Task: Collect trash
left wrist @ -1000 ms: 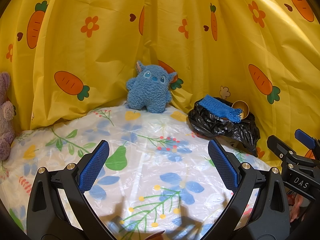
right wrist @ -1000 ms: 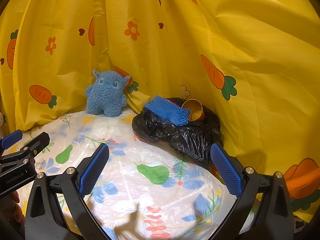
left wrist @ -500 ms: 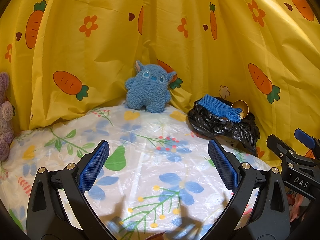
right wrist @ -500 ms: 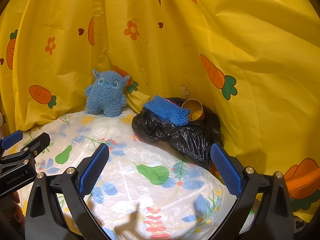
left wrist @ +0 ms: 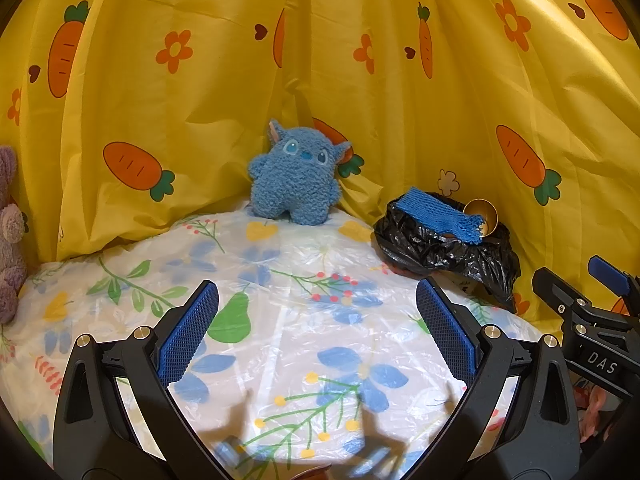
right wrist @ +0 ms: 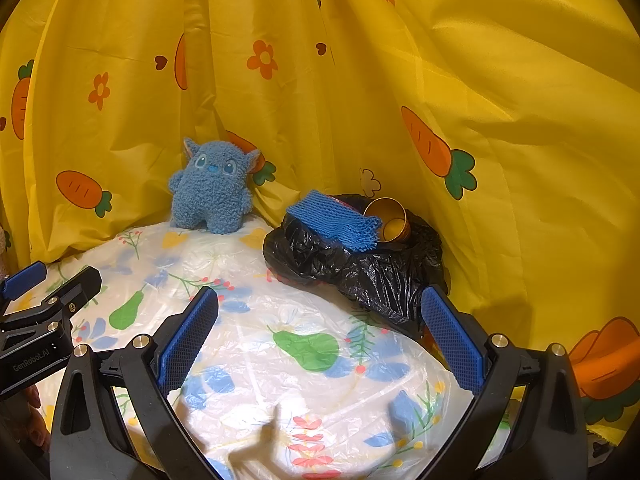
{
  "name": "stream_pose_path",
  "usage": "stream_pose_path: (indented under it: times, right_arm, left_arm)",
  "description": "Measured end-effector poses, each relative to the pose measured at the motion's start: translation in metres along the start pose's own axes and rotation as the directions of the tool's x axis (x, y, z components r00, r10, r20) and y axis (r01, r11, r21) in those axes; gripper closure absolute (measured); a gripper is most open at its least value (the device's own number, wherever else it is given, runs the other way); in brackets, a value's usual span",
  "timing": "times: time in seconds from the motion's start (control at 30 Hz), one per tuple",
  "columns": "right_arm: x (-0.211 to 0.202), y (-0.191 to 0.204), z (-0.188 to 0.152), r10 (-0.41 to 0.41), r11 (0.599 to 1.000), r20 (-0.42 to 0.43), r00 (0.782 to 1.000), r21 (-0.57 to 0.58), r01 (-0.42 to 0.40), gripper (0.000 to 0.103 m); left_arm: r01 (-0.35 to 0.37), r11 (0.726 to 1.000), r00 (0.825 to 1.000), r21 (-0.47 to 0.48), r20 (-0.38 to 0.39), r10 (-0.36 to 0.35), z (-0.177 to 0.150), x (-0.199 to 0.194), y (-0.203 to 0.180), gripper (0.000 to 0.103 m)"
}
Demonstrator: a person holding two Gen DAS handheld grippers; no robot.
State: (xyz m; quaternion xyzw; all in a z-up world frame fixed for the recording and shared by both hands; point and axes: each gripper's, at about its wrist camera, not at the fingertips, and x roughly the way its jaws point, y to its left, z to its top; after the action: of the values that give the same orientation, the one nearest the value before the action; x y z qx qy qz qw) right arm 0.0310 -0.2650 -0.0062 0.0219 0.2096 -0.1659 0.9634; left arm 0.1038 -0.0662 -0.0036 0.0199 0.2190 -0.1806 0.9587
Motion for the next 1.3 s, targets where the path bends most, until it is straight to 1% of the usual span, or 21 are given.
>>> stream_pose_path:
  times: [1.3]
  right_arm:
    - [0.0033, -0.0006, -0.0003, 0.002, 1.0, 0.001, 1.0, 0.0, -0.002, 0.006]
  left_arm:
    - [-0.002, 1.0, 1.0, -0.004, 0.0, 0.002, 0.0017, 0.0014, -0.006, 0.006]
